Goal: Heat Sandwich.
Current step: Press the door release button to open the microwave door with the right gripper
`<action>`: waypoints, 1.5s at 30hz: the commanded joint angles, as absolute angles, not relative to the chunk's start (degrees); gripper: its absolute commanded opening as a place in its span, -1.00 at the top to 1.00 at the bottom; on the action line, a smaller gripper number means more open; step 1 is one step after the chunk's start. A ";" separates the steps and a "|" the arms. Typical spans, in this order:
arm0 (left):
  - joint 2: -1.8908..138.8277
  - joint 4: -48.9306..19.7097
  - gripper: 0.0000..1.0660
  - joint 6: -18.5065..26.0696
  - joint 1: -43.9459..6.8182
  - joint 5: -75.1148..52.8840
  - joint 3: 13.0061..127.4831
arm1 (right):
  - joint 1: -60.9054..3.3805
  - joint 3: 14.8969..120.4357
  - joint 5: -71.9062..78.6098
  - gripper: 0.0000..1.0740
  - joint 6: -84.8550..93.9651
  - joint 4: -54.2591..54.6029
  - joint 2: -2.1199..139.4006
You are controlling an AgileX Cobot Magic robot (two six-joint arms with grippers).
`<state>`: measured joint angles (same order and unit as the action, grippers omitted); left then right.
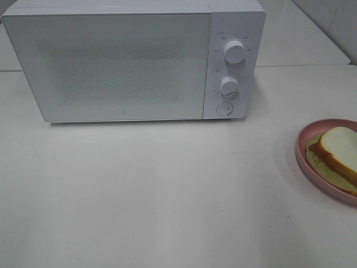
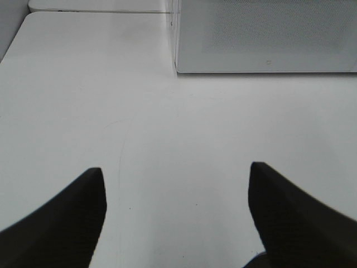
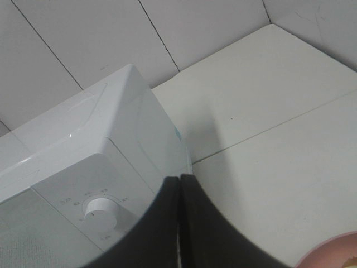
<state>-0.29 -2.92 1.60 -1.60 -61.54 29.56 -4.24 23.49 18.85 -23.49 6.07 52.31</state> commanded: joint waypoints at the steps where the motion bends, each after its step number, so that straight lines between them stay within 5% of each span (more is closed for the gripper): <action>1: -1.60 -2.98 -0.28 1.49 -1.38 -61.31 29.45 | -4.93 23.43 20.23 1.00 -27.85 3.27 54.37; 9: -1.60 -2.98 -0.28 1.49 -1.38 -61.31 29.45 | -16.16 19.88 33.46 1.00 -30.25 6.70 62.85; 22: -1.60 -2.98 -0.28 1.49 -1.38 -61.31 29.45 | -32.83 19.54 46.64 1.00 -31.40 28.07 81.70; 45: -1.60 -2.98 -0.28 1.49 -1.38 -61.31 29.45 | -36.21 32.72 46.35 1.00 -54.72 35.70 104.22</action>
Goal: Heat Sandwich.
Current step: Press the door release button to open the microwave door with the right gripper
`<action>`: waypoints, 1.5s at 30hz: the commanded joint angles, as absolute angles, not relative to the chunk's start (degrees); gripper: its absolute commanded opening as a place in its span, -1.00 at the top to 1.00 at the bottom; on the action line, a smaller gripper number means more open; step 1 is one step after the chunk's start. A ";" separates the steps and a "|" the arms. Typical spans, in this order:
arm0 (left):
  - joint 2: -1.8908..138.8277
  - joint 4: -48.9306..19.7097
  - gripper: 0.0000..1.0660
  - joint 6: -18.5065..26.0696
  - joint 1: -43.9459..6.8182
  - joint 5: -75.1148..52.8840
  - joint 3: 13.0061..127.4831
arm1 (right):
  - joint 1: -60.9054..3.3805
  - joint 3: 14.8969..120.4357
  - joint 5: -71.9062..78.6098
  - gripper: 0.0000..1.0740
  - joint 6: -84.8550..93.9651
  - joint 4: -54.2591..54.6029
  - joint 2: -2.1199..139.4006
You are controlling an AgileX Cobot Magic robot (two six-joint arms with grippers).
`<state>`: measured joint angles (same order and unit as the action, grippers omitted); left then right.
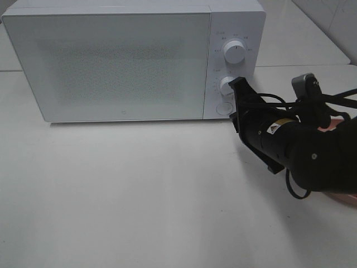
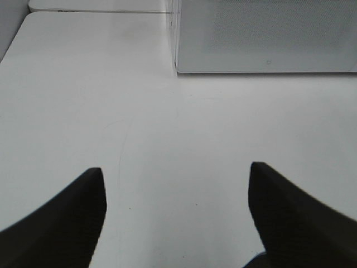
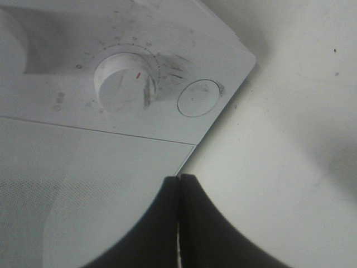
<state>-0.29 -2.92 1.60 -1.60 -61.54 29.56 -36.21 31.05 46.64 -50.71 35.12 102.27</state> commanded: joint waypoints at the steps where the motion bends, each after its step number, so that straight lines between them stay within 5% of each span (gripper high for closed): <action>1: -1.60 -2.98 -0.28 1.49 -1.38 -61.31 29.45 | -36.21 32.72 46.35 1.00 -54.72 35.70 104.22; 33: -1.60 -2.98 -0.28 1.49 -1.38 -61.31 29.45 | -36.04 48.47 54.60 1.00 -63.37 44.69 123.36; 45: -1.60 -2.98 -0.28 1.49 -1.38 -61.31 29.45 | -30.02 49.50 55.58 1.00 -62.40 37.53 123.53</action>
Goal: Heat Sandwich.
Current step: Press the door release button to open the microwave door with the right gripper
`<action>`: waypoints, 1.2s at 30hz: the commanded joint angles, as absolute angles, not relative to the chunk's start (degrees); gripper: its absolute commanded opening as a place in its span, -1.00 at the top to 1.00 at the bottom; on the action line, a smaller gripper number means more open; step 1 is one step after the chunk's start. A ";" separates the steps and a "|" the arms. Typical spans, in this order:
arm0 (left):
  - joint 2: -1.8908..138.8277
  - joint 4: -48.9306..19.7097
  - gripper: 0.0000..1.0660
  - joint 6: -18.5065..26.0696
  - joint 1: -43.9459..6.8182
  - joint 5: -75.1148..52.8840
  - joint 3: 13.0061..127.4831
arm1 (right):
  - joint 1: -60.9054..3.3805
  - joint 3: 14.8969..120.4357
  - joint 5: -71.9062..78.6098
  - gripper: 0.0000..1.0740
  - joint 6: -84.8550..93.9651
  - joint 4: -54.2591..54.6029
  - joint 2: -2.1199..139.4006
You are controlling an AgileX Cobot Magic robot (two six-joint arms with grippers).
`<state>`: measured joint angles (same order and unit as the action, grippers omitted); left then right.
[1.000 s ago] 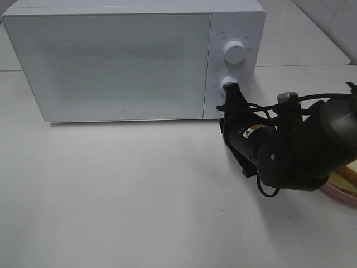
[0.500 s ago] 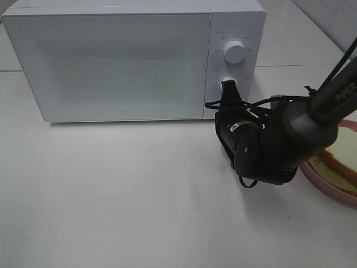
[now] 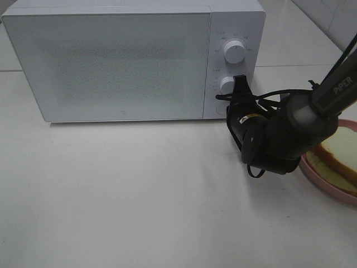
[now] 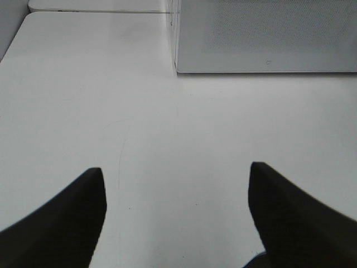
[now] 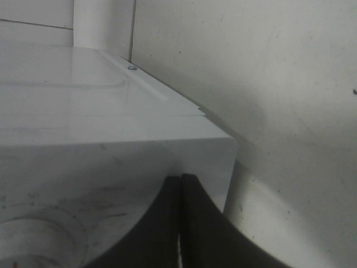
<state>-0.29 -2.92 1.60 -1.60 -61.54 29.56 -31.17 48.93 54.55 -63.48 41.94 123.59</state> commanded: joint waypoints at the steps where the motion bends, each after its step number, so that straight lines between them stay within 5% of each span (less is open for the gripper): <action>1: -1.60 -2.98 -0.28 1.49 -1.38 -61.31 29.45 | -30.02 49.50 55.52 1.00 -62.51 36.84 123.53; 36: -1.60 -2.98 -0.28 1.49 -1.38 -61.31 29.45 | -29.34 56.55 67.38 1.00 -69.73 36.55 128.63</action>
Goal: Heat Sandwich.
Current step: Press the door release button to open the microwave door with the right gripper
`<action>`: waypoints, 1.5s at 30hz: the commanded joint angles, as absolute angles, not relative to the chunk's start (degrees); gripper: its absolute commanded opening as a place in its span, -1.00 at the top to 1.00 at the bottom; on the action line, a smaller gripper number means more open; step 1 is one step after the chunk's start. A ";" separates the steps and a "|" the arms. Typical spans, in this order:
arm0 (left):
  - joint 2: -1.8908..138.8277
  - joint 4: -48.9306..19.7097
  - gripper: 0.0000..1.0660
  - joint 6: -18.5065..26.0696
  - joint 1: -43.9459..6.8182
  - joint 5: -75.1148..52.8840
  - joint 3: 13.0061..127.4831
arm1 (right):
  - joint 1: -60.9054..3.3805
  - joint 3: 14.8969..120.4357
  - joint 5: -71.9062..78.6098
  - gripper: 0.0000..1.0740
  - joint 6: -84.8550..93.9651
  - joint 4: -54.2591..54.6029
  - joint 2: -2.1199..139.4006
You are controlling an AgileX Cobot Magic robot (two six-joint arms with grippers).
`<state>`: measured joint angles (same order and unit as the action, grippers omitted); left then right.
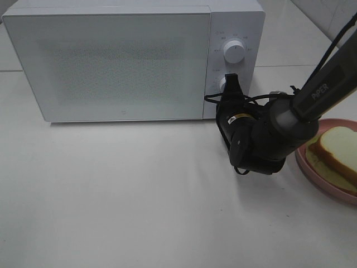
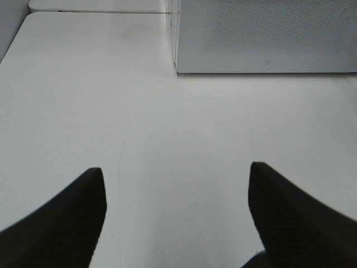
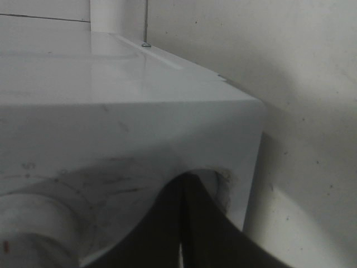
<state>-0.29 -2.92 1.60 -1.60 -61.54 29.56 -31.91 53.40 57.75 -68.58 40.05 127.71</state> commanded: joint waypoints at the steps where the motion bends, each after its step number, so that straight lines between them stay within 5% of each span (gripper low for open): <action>1: -1.60 -2.98 -0.28 1.49 -1.38 -61.31 29.45 | -29.34 56.78 67.04 1.00 -69.61 36.15 128.69; 45: -1.60 -2.98 -0.28 1.38 -1.38 -61.31 29.45 | -27.50 60.10 61.36 0.96 -68.18 30.65 128.34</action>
<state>-0.29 -2.92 1.60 -1.60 -61.54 29.56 -30.94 55.00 53.23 -68.70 39.25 127.65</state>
